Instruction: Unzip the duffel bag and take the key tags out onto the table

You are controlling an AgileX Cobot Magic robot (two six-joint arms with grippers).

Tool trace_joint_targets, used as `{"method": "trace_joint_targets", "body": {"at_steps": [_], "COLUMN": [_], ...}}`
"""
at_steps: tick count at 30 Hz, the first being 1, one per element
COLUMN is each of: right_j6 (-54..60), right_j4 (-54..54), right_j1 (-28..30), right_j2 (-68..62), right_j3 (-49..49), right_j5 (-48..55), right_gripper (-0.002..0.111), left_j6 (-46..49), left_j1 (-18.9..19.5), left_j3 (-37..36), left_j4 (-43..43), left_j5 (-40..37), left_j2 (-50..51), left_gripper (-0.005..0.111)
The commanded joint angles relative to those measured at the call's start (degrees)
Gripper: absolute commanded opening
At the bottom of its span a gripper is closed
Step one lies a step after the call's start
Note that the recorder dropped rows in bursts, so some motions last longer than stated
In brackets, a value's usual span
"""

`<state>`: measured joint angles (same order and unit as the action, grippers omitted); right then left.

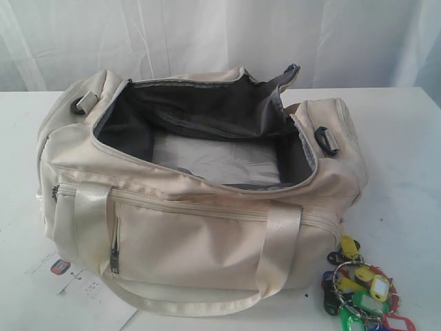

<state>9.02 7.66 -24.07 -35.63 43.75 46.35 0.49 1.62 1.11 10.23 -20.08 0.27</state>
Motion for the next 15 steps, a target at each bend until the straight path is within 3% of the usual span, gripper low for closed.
{"method": "trace_joint_targets", "body": {"at_steps": [1, 8, 12, 15], "right_j6": [-0.3, -0.3, -0.3, -0.3], "right_j4": [-0.15, -0.15, -0.15, -0.15], "right_j1": [0.12, 0.12, 0.12, 0.12], "right_j2": [0.22, 0.22, 0.22, 0.22], "right_j3": [-0.29, -0.29, -0.29, -0.29], "right_j5": [-0.67, -0.57, -0.57, -0.57], "right_gripper": [0.0, 0.0, 0.0, 0.0], "left_j6": [-12.26, 1.12, 2.13, 3.08], "left_j1": [0.57, 1.97, 5.86, 6.31], "left_j3": [-1.11, -1.11, -1.11, -1.11], "left_j4": [-8.16, -10.61, -10.72, -10.69], "left_j5": [7.51, 7.66, 7.52, 7.41], "left_j2": [-0.27, -0.27, -0.27, -0.27], "left_gripper": [0.0, 0.0, 0.0, 0.0]}}
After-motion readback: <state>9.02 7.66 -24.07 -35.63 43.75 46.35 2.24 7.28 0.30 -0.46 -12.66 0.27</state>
